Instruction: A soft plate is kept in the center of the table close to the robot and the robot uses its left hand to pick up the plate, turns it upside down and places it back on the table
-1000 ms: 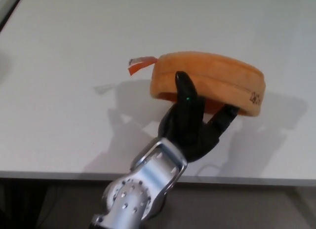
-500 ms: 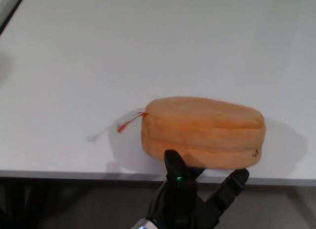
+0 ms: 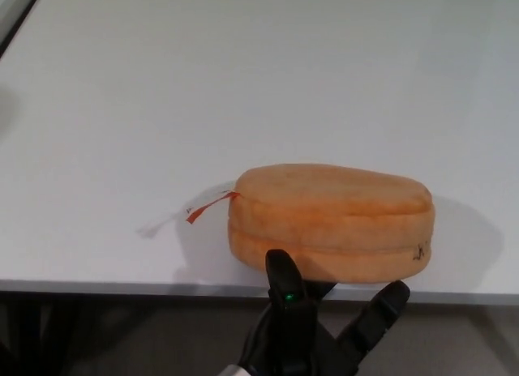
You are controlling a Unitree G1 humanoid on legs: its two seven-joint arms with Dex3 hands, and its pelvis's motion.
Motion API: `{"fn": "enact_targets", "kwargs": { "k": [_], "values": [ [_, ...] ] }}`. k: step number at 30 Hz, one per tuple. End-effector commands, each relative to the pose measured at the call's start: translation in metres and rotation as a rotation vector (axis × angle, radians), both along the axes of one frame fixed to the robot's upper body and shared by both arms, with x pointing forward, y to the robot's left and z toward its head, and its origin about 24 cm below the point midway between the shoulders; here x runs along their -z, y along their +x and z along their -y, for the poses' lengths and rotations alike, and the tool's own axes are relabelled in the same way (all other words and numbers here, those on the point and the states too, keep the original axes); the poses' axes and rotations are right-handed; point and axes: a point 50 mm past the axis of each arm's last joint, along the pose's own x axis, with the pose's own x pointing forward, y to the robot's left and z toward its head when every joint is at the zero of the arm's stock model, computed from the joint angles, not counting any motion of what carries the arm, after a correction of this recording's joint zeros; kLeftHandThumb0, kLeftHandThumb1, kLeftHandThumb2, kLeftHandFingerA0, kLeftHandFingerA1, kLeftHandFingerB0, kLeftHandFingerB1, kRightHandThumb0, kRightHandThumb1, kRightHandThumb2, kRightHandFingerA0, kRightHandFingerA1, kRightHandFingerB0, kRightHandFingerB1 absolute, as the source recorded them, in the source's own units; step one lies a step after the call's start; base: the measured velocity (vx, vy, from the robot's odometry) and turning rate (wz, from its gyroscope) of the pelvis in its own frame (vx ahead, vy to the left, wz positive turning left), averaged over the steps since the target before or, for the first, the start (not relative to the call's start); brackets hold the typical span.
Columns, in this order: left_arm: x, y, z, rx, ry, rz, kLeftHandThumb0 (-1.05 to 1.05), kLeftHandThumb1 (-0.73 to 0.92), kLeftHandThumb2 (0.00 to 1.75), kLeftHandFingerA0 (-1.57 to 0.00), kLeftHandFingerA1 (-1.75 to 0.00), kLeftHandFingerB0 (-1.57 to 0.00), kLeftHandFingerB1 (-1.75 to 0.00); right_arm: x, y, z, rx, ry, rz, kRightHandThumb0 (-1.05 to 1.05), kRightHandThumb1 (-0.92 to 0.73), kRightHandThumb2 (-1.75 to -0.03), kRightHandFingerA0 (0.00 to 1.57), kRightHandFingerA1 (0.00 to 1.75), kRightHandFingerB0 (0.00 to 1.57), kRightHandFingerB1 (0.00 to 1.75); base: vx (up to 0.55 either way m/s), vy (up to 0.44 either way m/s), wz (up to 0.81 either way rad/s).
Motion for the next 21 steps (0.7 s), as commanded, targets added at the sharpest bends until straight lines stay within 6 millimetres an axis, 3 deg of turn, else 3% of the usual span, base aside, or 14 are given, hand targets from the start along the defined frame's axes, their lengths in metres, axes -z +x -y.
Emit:
{"fn": "enact_targets", "kwargs": {
  "k": [1, 8, 9, 10, 12, 13, 14, 15, 16, 21],
  "values": [
    [-0.010, -0.001, 0.015, 0.020, -0.107, 0.006, -1.05, 0.92, 0.78, 0.00, -0.01, 0.00, 0.00, -0.001, 0.000, 0.004, 0.009, -0.019, 0.006, -0.61, -0.85, -0.66, 0.65, 0.46, 0.27, 0.33, 0.00, 0.000, 0.00],
    [-0.007, -0.001, 0.015, 0.014, -0.106, -0.018, -1.05, 0.92, 0.78, 0.00, -0.01, 0.00, 0.00, -0.001, 0.000, 0.005, 0.014, -0.009, 0.000, -0.62, -0.84, -0.66, 0.67, 0.45, 0.28, 0.33, 0.00, 0.000, 0.00],
    [-0.002, 0.002, 0.015, 0.008, -0.106, -0.033, -1.05, 0.92, 0.77, 0.00, 0.00, 0.00, 0.00, -0.001, -0.001, 0.005, 0.022, 0.005, -0.009, -0.63, -0.69, -1.01, 0.60, 0.61, 0.23, 0.48, 0.00, 0.000, 0.00],
    [0.003, 0.006, 0.015, -0.012, -0.100, -0.064, -1.05, 0.92, 0.80, 0.00, -0.01, 0.00, 0.00, -0.001, -0.001, 0.005, 0.024, 0.009, -0.014, -0.60, -0.83, -0.66, 0.68, 0.47, 0.30, 0.33, 0.00, 0.000, 0.00],
    [0.007, 0.010, 0.014, -0.032, -0.089, -0.085, -1.05, 0.92, 0.80, 0.00, 0.00, 0.00, 0.00, 0.000, -0.002, 0.003, 0.022, 0.017, -0.019, -0.61, -0.83, -0.65, 0.69, 0.46, 0.31, 0.33, 0.00, 0.000, 0.00],
    [0.009, 0.017, 0.014, -0.047, -0.077, -0.089, -1.05, 0.92, 0.80, 0.00, 0.00, 0.00, 0.00, 0.001, -0.002, 0.002, 0.017, 0.016, -0.014, -0.62, -0.68, -1.02, 0.61, 0.62, 0.23, 0.48, 0.00, 0.000, 0.00],
    [0.010, 0.019, 0.014, -0.051, -0.074, -0.090, -1.05, 0.92, 0.80, 0.00, 0.00, 0.00, 0.00, 0.001, -0.001, 0.002, 0.016, 0.014, -0.011, -0.62, -0.68, -1.02, 0.61, 0.62, 0.23, 0.48, 0.00, 0.000, 0.00],
    [0.010, 0.029, 0.014, -0.061, -0.062, -0.088, -1.05, 0.92, 0.78, 0.00, -0.01, 0.00, 0.00, 0.000, -0.001, 0.002, 0.015, 0.013, -0.001, -0.60, -0.84, -0.66, 0.70, 0.46, 0.30, 0.34, 0.00, 0.000, 0.00],
    [0.010, 0.035, 0.014, -0.072, -0.055, -0.092, -1.05, 0.73, 1.23, 0.00, -0.12, 0.00, 0.00, 0.000, -0.001, 0.002, 0.016, 0.014, 0.004, -0.60, -0.84, -0.66, 0.69, 0.46, 0.30, 0.34, 0.00, 0.000, 0.00],
    [0.009, 0.058, 0.013, -0.134, -0.042, -0.135, -1.05, 0.72, 1.21, 0.00, -0.13, 0.00, 0.00, 0.000, 0.000, 0.002, 0.015, 0.013, 0.004, -0.62, -0.83, -0.66, 0.69, 0.46, 0.30, 0.35, 0.00, 0.000, 0.00]
  ]
}}
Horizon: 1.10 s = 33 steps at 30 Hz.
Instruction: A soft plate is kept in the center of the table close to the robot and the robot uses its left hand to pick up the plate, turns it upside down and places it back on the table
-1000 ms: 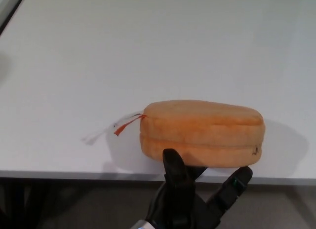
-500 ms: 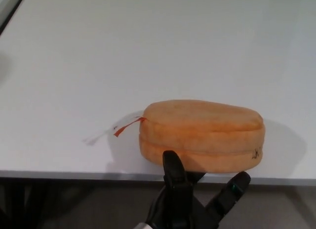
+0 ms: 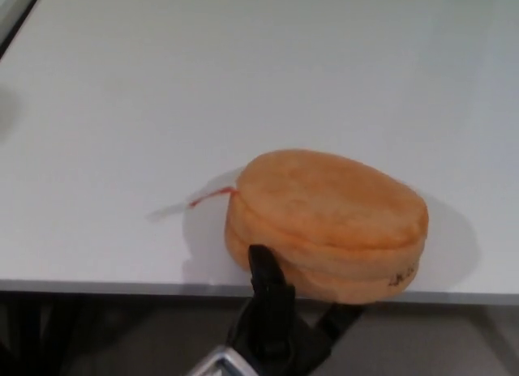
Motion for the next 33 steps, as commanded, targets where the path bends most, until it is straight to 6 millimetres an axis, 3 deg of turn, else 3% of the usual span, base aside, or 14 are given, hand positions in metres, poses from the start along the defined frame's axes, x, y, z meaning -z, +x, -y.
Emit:
{"fn": "enact_targets", "kwargs": {
  "k": [1, 10, 18, 25, 28, 29, 33],
  "values": [
    [-0.021, 0.032, 0.025, -0.103, -0.108, -0.031, -1.05, 0.72, 1.21, 0.00, -0.13, 0.00, 0.00, -0.001, 0.000, 0.001, 0.010, -0.002, 0.005, -0.61, -0.84, -0.66, 0.69, 0.45, 0.30, 0.34, 0.00, 0.000, 0.00],
    [-0.027, 0.057, 0.020, -0.174, -0.092, -0.064, -1.05, 0.72, 1.20, 0.00, -0.12, 0.00, 0.00, 0.001, -0.001, 0.002, 0.010, 0.013, 0.000, -0.60, -0.84, -0.66, 0.70, 0.45, 0.30, 0.34, 0.00, 0.000, 0.00],
    [-0.035, 0.064, 0.022, -0.167, -0.072, -0.050, -1.05, 0.73, 1.20, 0.00, -0.13, 0.00, 0.00, 0.001, 0.000, 0.001, 0.002, 0.013, 0.003, -0.61, -0.84, -0.66, 0.71, 0.46, 0.30, 0.35, 0.00, 0.000, 0.00],
    [-0.048, 0.074, 0.024, -0.180, 0.089, -0.160, -1.05, 0.79, 1.20, 0.00, -0.09, 0.00, 0.00, 0.002, 0.000, 0.002, -0.002, 0.016, -0.007, -0.62, -0.84, -0.66, 0.69, 0.46, 0.30, 0.34, 0.00, 0.000, 0.00],
    [-0.053, 0.078, 0.024, -0.206, 0.166, -0.166, -1.01, 0.76, 1.14, 0.00, -0.09, 0.00, 0.00, 0.001, 0.001, 0.001, -0.008, 0.014, 0.000, -0.61, -0.84, -0.66, 0.70, 0.46, 0.30, 0.34, 0.00, 0.000, 0.00],
    [-0.056, 0.079, 0.024, -0.210, 0.184, -0.159, -1.04, 0.92, 0.70, 0.00, 0.00, 0.00, 0.00, 0.002, 0.001, 0.001, -0.007, 0.024, -0.001, -0.61, -0.84, -0.66, 0.70, 0.46, 0.30, 0.35, 0.00, 0.000, 0.00],
    [-0.061, 0.080, 0.026, -0.237, 0.246, -0.142, -1.02, 0.92, 0.69, 0.00, 0.00, 0.00, 0.00, 0.001, 0.002, 0.001, 0.000, 0.020, 0.000, -0.62, -0.83, -0.66, 0.70, 0.46, 0.30, 0.35, 0.00, 0.000, 0.00]
  ]
}}
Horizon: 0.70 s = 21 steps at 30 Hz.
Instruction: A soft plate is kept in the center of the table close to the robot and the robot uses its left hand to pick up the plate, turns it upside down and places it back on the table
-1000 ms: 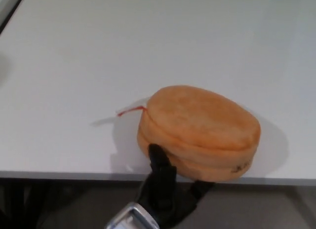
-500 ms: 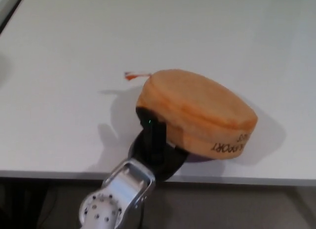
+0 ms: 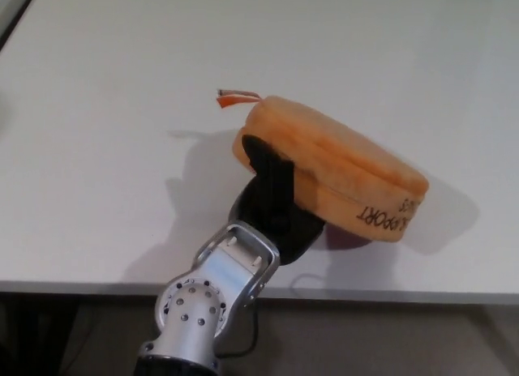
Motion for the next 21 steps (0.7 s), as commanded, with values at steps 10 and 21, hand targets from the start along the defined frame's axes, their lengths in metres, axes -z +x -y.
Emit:
{"fn": "enact_targets", "kwargs": {
  "k": [10, 21],
  "values": [
    [-0.003, 0.001, 0.012, -0.085, 0.217, -0.138, -1.05, 0.78, 1.16, 0.00, -0.11, 0.00, 0.00, -0.004, 0.003, 0.003, 0.003, -0.002, 0.009, -0.61, -0.83, -0.66, 0.69, 0.44, 0.30, 0.34, 0.00, 0.000, 0.00],
    [0.042, -0.005, -0.028, 0.171, 0.743, -0.083, -0.82, 0.65, 1.02, -0.19, -0.59, -0.07, -0.32, -0.006, 0.004, 0.004, -0.013, -0.017, 0.035, -0.60, -0.85, -0.67, 0.69, 0.44, 0.29, 0.34, 0.00, 0.000, 0.00]
  ]
}}
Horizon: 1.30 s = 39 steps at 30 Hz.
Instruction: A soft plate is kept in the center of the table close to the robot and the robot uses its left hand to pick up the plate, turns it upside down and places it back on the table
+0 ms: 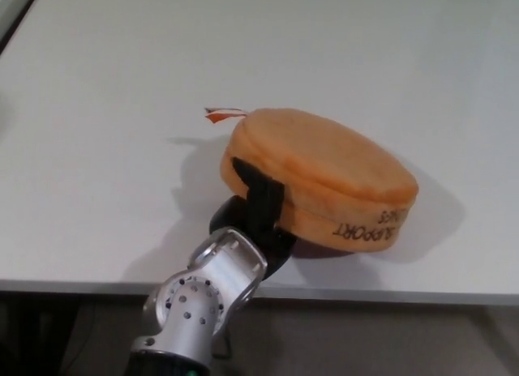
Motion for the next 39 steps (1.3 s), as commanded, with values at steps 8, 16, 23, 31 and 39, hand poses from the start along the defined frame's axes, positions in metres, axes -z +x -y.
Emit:
{"fn": "enact_targets", "kwargs": {
  "k": [8, 16, 23, 31, 39],
  "values": [
    [0.052, -0.023, -0.034, 0.387, 0.877, 0.000, -0.79, 0.77, 0.63, -0.45, -0.59, -0.24, -0.31, -0.003, 0.000, 0.004, 0.003, 0.000, 0.007, -0.62, -0.84, -0.66, 0.69, 0.44, 0.30, 0.33, 0.00, 0.000, 0.00],
    [0.058, -0.023, -0.055, 0.704, 1.235, 0.000, -0.83, 0.74, 0.63, -0.51, -0.82, -0.37, -0.38, -0.003, 0.000, 0.003, -0.002, 0.002, 0.011, -0.61, -0.84, -0.66, 0.69, 0.44, 0.28, 0.33, 0.00, 0.000, 0.00],
    [0.046, -0.022, -0.054, 1.346, 1.267, -0.088, -0.82, 0.63, 0.78, -0.85, -1.23, -0.40, -0.52, -0.002, 0.000, 0.003, -0.006, 0.007, 0.018, -0.59, -0.84, -0.67, 0.70, 0.44, 0.29, 0.32, 0.00, 0.000, 0.00],
    [0.042, -0.032, -0.042, 1.506, 1.373, -0.014, -0.67, 0.69, 0.61, -0.96, -1.72, -0.73, -0.69, -0.002, 0.000, 0.003, -0.004, 0.007, 0.014, -0.59, -0.84, -0.66, 0.69, 0.44, 0.29, 0.33, 0.00, 0.000, 0.00],
    [0.036, -0.040, -0.042, 1.666, 1.392, 0.038, -0.70, 0.48, 0.90, -1.18, -1.49, -0.97, -1.37, -0.002, 0.001, 0.003, 0.001, 0.017, 0.008, -0.61, -0.83, -0.66, 0.69, 0.45, 0.31, 0.33, 0.00, 0.000, 0.00]
  ]
}}
